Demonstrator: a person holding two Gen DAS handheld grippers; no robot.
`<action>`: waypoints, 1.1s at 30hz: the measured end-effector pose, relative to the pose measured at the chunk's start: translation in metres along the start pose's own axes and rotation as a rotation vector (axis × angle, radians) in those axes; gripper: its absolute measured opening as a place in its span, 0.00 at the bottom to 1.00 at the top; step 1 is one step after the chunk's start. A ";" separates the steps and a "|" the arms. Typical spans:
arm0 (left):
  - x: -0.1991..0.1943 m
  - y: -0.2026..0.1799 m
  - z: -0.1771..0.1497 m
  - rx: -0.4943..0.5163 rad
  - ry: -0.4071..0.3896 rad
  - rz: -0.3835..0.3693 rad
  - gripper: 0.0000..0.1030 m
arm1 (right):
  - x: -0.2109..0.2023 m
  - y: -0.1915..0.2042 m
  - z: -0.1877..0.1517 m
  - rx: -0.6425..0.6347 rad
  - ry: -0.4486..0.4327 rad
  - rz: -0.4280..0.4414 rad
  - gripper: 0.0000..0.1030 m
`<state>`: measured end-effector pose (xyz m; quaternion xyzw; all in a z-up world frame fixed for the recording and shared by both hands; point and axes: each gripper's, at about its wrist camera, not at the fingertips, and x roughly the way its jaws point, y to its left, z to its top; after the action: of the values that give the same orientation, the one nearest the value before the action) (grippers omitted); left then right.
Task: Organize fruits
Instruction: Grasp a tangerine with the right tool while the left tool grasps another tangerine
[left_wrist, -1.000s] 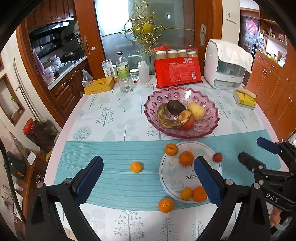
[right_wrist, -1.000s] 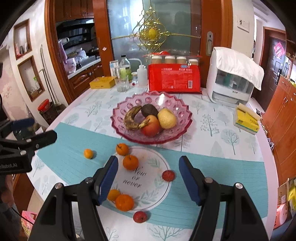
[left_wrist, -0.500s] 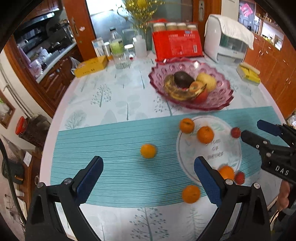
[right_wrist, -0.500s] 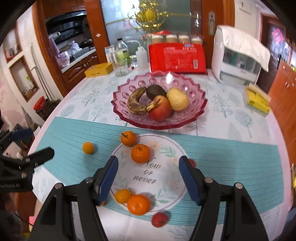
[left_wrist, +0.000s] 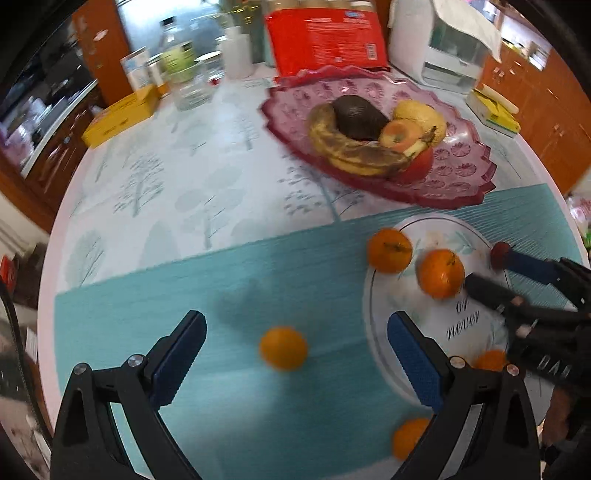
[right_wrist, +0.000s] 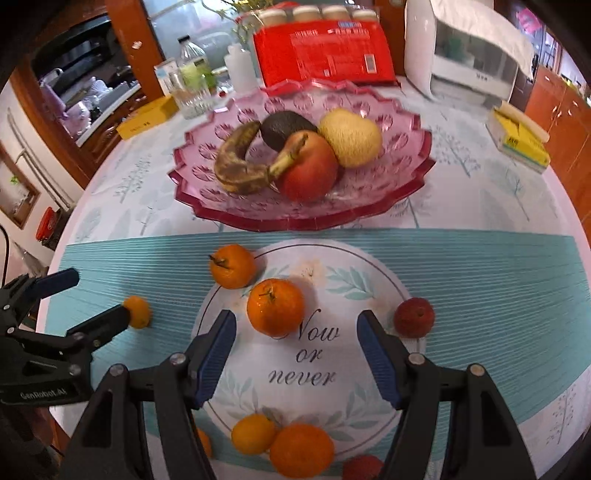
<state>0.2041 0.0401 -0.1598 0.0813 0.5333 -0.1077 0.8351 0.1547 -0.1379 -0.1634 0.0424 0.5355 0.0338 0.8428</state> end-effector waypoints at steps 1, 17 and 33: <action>0.005 -0.005 0.004 0.019 -0.010 -0.001 0.94 | 0.005 0.001 0.001 0.003 0.006 -0.002 0.67; 0.038 0.010 0.018 -0.037 -0.002 -0.064 0.88 | 0.046 -0.006 0.011 0.100 0.092 0.195 0.53; 0.045 -0.024 0.023 0.013 0.003 -0.110 0.87 | 0.021 -0.015 -0.002 0.077 0.036 0.072 0.38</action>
<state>0.2362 0.0072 -0.1914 0.0572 0.5374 -0.1569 0.8267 0.1623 -0.1505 -0.1850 0.0936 0.5495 0.0442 0.8290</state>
